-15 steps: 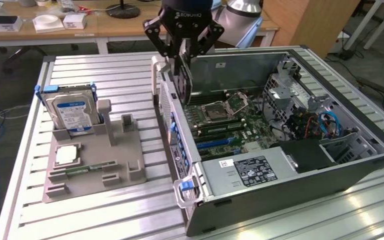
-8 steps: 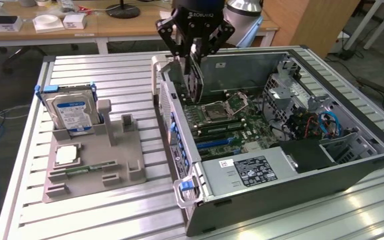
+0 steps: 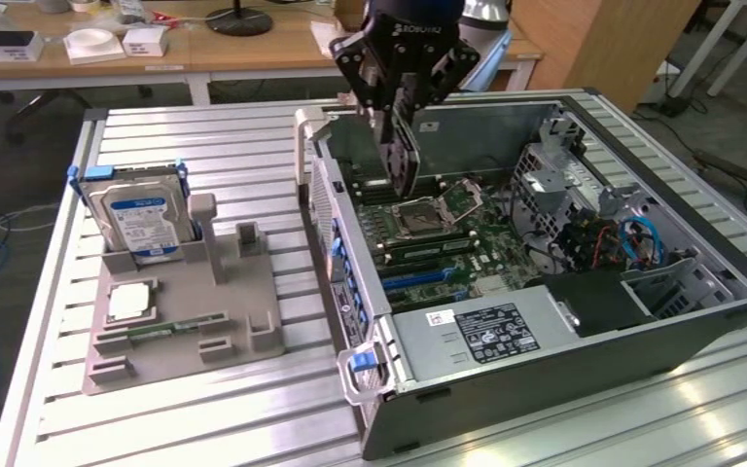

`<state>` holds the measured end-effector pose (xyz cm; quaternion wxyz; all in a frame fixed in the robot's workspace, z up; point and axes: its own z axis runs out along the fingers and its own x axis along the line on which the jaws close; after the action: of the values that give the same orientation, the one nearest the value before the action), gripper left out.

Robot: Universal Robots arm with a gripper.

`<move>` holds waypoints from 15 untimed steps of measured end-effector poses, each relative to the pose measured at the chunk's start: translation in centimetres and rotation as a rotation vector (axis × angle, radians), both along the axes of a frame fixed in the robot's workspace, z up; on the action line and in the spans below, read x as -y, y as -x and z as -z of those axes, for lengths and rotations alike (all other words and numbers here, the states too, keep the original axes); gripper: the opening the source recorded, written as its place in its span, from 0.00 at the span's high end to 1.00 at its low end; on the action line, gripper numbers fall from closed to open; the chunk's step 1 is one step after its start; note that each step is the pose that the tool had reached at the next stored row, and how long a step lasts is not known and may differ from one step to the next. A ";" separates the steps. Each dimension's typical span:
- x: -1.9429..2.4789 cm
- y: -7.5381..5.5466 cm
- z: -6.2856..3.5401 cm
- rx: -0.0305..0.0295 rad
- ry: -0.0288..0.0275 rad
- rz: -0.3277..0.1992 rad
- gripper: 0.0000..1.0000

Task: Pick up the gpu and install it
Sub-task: 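Pick up the gpu and move the gpu toward the slot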

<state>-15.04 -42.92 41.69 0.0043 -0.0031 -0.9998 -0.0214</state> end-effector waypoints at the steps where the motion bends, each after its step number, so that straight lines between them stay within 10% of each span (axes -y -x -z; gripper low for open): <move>1: 0.00 -0.3 0.00 0.0001 0.0000 0.000 0.74; 15: 0.07 -3.9 0.00 0.0000 0.0000 0.002 0.74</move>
<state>-11.13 -42.99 41.69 0.0043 -0.0043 -0.9998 -0.0214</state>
